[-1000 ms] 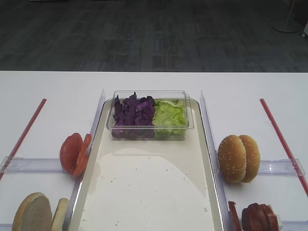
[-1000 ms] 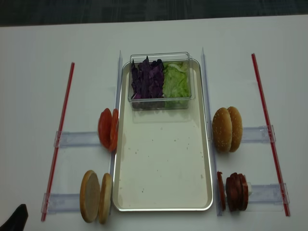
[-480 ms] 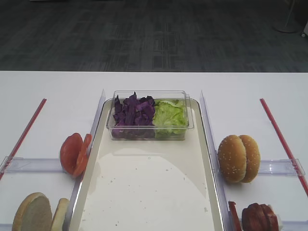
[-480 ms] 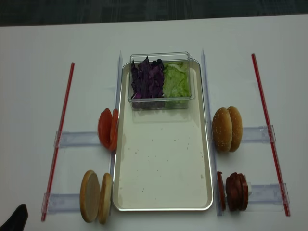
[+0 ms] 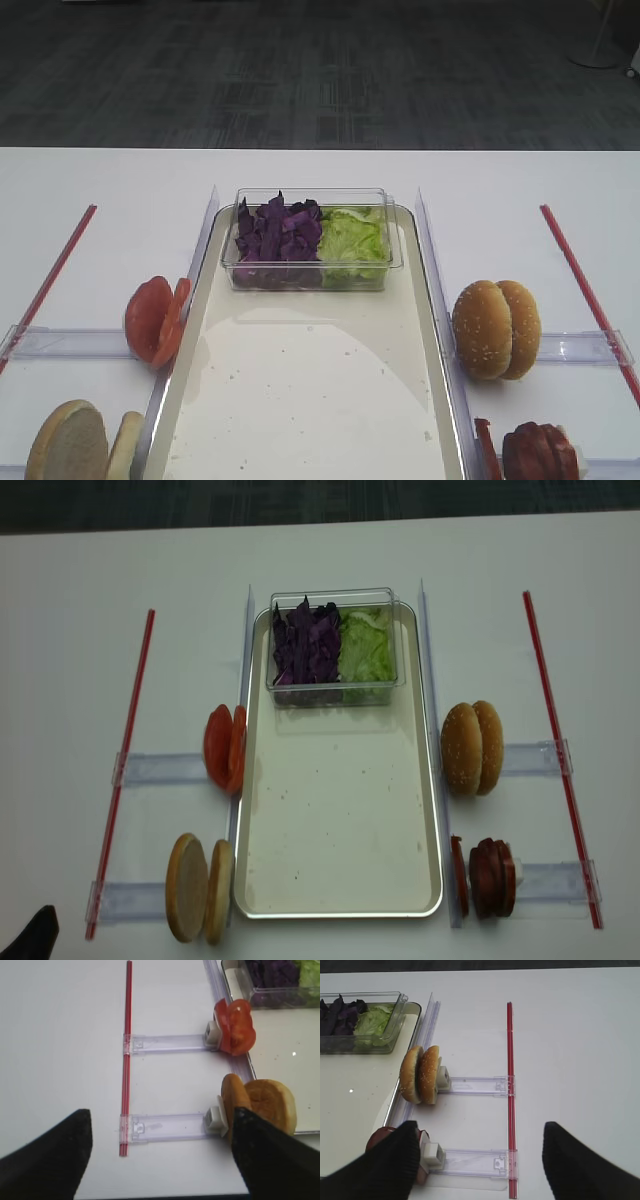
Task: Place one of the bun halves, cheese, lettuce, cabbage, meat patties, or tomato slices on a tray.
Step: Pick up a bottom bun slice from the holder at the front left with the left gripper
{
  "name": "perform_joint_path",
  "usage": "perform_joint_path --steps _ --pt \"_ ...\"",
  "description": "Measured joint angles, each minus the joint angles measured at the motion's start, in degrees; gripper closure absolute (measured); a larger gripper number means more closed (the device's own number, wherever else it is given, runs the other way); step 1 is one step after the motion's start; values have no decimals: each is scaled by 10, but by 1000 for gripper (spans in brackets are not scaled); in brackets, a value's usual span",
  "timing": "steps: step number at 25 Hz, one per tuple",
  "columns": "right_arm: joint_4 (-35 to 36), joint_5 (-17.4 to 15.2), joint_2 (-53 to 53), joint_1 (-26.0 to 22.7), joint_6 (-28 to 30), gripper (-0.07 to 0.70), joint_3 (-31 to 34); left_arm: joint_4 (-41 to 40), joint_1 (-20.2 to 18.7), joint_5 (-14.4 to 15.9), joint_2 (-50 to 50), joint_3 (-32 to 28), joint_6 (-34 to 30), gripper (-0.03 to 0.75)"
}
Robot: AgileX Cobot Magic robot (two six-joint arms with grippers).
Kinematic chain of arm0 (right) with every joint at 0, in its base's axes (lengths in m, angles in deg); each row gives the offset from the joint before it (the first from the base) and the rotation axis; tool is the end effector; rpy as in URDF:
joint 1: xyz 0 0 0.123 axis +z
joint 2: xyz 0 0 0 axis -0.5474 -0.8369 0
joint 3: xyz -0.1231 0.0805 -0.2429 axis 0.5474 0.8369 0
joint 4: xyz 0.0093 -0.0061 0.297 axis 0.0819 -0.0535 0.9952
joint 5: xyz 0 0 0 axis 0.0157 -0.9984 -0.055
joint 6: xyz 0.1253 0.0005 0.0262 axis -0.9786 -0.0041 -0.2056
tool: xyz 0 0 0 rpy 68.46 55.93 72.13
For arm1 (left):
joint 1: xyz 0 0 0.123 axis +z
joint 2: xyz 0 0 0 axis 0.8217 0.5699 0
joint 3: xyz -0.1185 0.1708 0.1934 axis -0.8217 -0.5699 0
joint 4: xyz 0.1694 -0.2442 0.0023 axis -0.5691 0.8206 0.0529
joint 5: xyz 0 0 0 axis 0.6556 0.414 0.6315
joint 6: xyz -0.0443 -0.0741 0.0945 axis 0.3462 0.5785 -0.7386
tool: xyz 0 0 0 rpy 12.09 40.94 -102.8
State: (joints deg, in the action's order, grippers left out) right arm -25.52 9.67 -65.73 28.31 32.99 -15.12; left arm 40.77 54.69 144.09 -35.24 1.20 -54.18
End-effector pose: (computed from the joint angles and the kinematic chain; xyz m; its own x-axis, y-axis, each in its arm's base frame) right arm 0.0660 0.0118 0.2741 -0.4944 0.0391 -0.8684 -0.0347 0.9973 0.0647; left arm 0.0618 -0.0039 0.2669 -0.5668 -0.0353 -0.8231 0.0073 0.9988 -0.0479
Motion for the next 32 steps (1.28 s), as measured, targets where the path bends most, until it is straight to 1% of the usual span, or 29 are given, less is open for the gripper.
perform_joint_path --steps 5,7,9,11,15,20,26,32 --pt "0 0 0 0 0 95 0 0 0 4 77 3 0 176" --pt "0 0 0 0 0 95 0 0 0 14 125 8 0 176" --pt "0 0 0 0 0 95 0 0 0 17 136 10 0 176" --pt "0 0 0 0 0 95 0 0 0 28 180 22 0 176" --pt "0 0 0 0 0 95 0 0 0 40 222 40 0 176" --pt "0 0 0 0 0 95 0 0 0 41 262 69 0 176" --pt "0 0 0 0 0 95 0 0 0 41 344 111 0 176" --pt "0 0 0 0 0 95 0 0 0 40 417 133 0 176"
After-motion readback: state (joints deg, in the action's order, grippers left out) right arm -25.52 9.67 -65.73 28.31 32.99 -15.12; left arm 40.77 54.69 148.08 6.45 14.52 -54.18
